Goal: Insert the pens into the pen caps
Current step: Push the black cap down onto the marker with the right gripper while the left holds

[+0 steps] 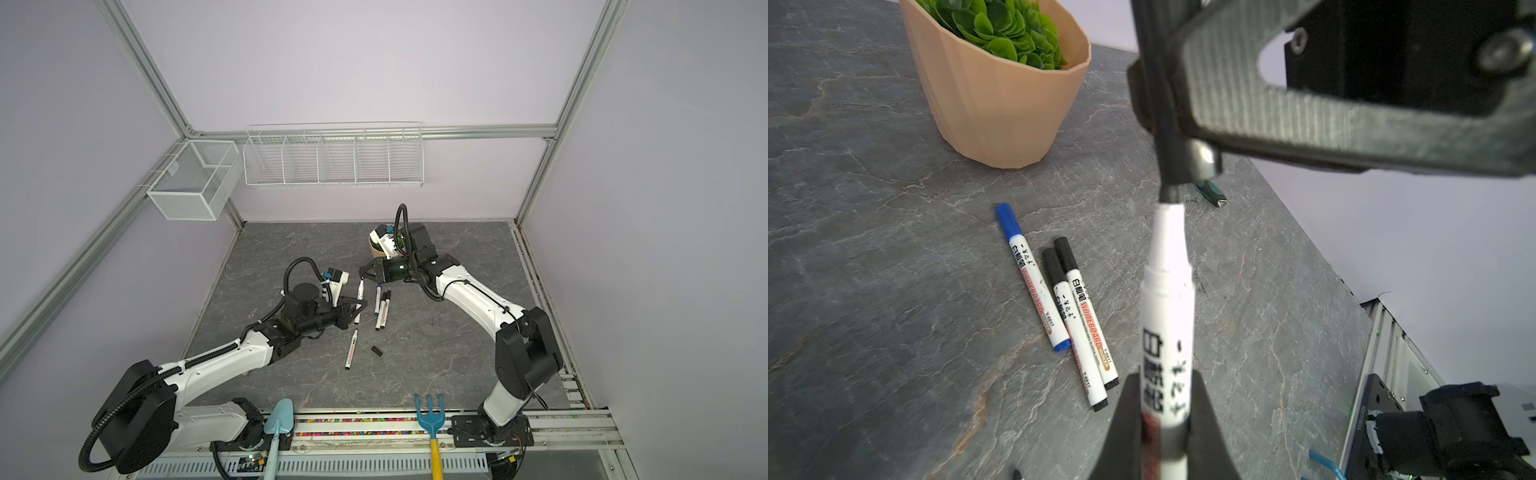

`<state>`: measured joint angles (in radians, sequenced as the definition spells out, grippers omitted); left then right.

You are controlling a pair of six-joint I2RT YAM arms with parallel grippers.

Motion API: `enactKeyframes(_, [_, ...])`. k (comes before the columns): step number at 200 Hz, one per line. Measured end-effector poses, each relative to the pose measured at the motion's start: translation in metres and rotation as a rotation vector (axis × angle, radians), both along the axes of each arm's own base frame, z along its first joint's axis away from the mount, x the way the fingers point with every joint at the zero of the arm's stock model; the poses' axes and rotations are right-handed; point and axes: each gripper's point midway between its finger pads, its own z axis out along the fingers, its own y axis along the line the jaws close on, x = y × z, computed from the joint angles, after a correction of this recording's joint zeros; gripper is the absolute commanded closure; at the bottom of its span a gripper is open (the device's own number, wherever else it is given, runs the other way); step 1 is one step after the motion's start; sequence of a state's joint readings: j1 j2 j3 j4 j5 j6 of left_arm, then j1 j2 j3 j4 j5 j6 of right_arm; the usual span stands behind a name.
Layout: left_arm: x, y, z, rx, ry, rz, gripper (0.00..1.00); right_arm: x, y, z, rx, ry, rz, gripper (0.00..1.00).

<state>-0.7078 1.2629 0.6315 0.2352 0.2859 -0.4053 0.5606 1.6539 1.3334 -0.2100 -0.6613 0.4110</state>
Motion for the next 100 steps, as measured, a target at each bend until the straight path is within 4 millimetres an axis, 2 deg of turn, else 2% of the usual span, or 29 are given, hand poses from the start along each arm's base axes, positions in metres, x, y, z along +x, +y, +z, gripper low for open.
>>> enactKeyframes(100, [0.0003, 0.0006, 0.0003, 0.0, 0.0, 0.003, 1.0, 0.003, 0.0017, -0.0023, -0.002, 0.005, -0.004, 0.88])
